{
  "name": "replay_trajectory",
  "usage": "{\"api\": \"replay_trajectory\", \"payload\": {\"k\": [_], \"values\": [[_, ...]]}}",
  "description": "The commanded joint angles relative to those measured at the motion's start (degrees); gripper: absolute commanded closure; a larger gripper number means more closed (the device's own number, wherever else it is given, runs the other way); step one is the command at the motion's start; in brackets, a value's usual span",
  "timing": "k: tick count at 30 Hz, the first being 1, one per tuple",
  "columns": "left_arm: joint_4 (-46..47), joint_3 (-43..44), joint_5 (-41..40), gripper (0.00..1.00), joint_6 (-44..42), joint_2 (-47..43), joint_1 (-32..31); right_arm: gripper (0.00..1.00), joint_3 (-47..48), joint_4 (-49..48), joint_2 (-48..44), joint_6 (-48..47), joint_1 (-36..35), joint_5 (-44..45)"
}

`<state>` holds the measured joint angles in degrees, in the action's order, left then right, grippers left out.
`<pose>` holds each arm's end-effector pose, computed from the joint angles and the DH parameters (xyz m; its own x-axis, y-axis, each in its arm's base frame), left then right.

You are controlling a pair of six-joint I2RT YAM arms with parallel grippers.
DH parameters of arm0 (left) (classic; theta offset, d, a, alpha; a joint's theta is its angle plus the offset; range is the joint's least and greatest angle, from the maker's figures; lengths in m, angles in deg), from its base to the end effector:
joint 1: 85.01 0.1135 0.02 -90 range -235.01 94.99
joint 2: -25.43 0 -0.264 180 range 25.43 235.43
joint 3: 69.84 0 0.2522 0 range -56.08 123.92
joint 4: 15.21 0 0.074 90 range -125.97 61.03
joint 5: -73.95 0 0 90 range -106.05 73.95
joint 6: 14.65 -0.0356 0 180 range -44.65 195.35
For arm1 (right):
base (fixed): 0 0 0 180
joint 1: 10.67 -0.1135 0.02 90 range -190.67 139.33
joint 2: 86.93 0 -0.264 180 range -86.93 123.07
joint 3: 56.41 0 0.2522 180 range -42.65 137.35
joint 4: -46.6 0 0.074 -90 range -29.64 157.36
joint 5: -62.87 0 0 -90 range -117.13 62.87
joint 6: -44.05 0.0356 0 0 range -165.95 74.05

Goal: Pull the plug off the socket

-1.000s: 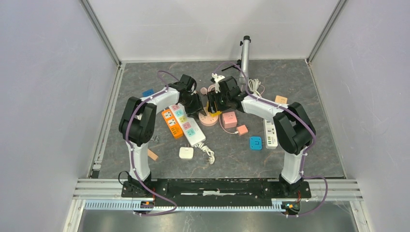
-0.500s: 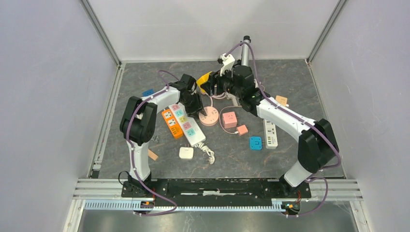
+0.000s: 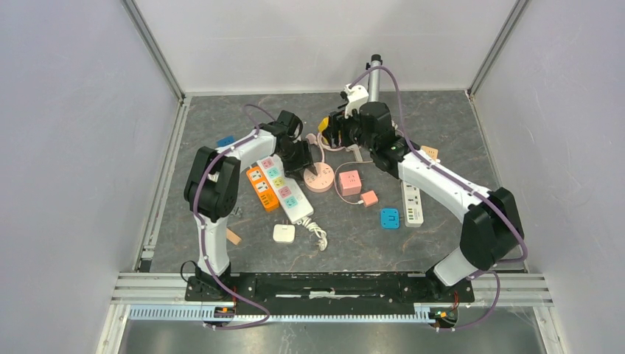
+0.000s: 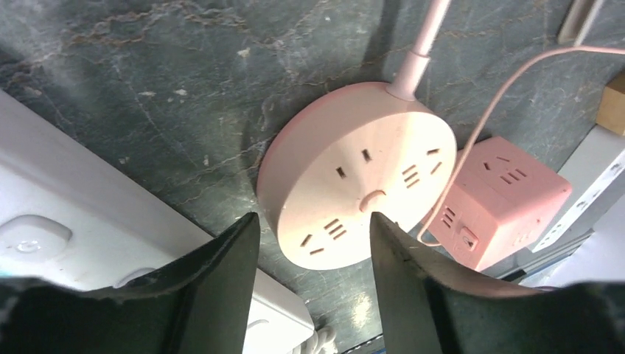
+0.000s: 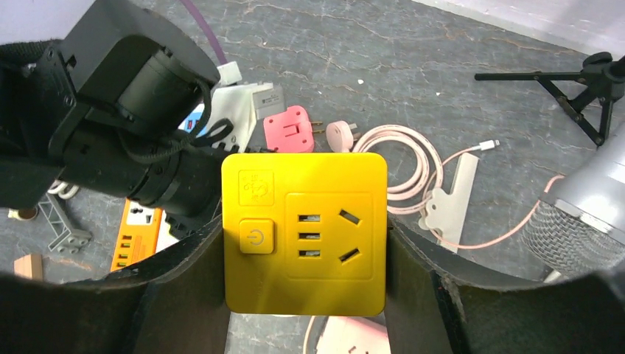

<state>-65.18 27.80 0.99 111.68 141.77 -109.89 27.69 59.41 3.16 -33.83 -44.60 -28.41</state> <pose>0.3724 -0.1842 0.1686 -0.9764 -0.1716 -0.1313 -0.0987 0.8948 -0.4354 0.3107 0.2100 0.3159 -0.3823 -0.0042 -0.9240 -0.5066 0.8373 0.2058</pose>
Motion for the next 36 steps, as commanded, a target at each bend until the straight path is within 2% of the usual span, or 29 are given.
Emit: {"api": "replay_trajectory", "payload": {"k": [1, 5, 6, 7, 14, 17, 22, 27, 30, 36], "values": [[-0.7, 4.1, 1.9, 0.34, -2.8, -3.2, 0.7, 1.0, 0.1, 4.1, -4.8, -2.1, 0.4, -3.3], [-0.7, 4.2, 1.9, 0.22, -3.3, -7.9, 2.1, 1.0, -1.6, 10.1, -6.4, -5.3, 0.4, -11.2], [-0.8, 4.0, 1.8, 0.06, -3.6, -9.3, 2.6, 1.0, -2.6, 11.4, -6.9, -5.6, 0.4, -12.5], [-1.0, 3.7, 1.3, 0.0, -3.8, -10.5, 2.9, 1.0, -4.4, 12.4, -7.8, -5.3, 0.3, -12.6], [-3.9, 0.8, -6.4, 0.0, -6.5, -20.3, 3.7, 1.0, -21.6, 9.5, -18.4, -2.2, -2.3, -14.1], [-4.0, -1.3, -9.2, 0.0, -7.5, -24.9, 3.7, 1.0, -25.9, 11.6, -19.6, -6.5, -7.1, -12.8], [-3.9, -5.2, -12.9, 0.0, -8.8, -32.4, 3.8, 0.94, -30.2, 13.1, -18.8, -4.8, -10.2, -11.4], [-4.0, -9.2, -15.0, 0.0, -9.3, -39.8, 3.8, 0.73, -30.2, 15.5, -17.4, -2.0, -10.9, -9.0], [-4.9, -11.4, -14.8, 0.0, -9.3, -44.3, 3.8, 0.56, -29.8, 17.2, -16.0, 0.8, -11.0, -8.7], [-6.7, -16.8, -13.8, 0.0, -9.7, -51.4, 3.8, 0.32, -34.5, 13.4, -17.2, 6.4, -11.0, -8.9]]}}
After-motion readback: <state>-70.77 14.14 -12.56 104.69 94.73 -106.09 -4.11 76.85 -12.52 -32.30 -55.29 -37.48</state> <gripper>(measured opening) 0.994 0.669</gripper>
